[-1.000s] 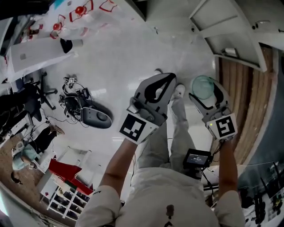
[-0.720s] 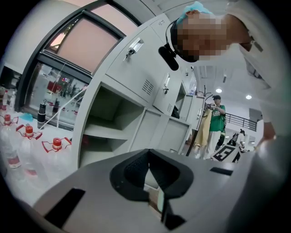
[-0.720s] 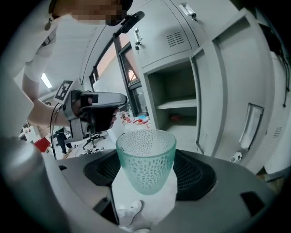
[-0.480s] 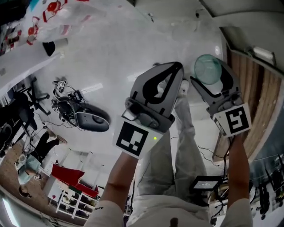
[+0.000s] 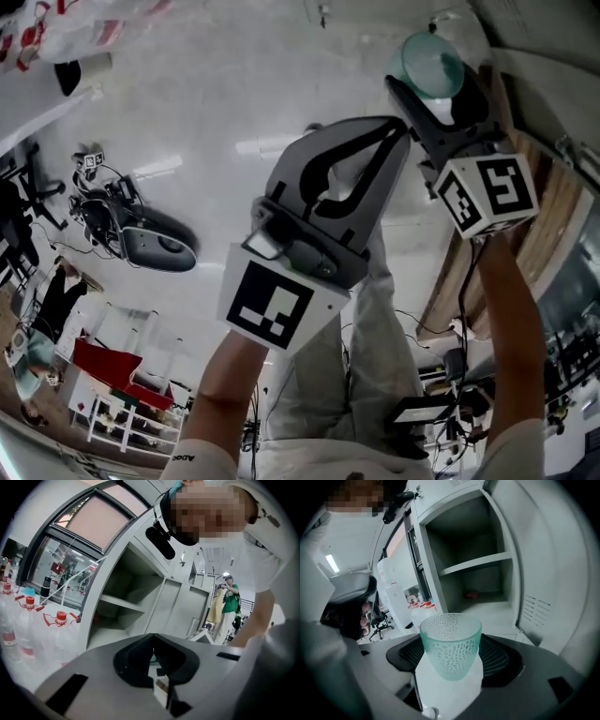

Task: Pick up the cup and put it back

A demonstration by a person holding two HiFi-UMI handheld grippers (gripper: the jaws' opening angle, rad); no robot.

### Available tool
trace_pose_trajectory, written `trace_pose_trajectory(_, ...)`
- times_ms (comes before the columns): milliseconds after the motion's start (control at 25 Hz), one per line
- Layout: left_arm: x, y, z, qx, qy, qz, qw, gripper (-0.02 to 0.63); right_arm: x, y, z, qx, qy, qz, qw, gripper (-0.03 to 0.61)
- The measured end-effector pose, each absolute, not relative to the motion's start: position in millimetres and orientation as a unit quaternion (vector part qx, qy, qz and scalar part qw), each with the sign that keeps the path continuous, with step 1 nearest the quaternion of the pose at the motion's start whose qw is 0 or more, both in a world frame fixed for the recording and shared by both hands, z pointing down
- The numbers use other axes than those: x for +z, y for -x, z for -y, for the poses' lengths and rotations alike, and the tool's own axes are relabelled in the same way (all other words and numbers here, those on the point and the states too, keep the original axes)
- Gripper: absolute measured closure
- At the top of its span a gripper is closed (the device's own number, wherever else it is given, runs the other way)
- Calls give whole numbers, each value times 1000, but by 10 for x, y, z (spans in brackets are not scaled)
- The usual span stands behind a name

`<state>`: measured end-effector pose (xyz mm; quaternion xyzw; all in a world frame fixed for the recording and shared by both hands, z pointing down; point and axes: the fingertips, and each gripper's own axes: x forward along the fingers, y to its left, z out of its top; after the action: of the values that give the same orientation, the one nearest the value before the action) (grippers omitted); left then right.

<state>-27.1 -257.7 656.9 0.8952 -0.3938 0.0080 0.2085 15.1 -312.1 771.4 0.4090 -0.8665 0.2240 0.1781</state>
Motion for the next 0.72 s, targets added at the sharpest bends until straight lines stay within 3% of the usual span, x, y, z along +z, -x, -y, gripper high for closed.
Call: trace_pose_trajectory(720,6702,1004,2880,-7,-900,397,181,606,7871,313,4897,148,-515,831,150,230)
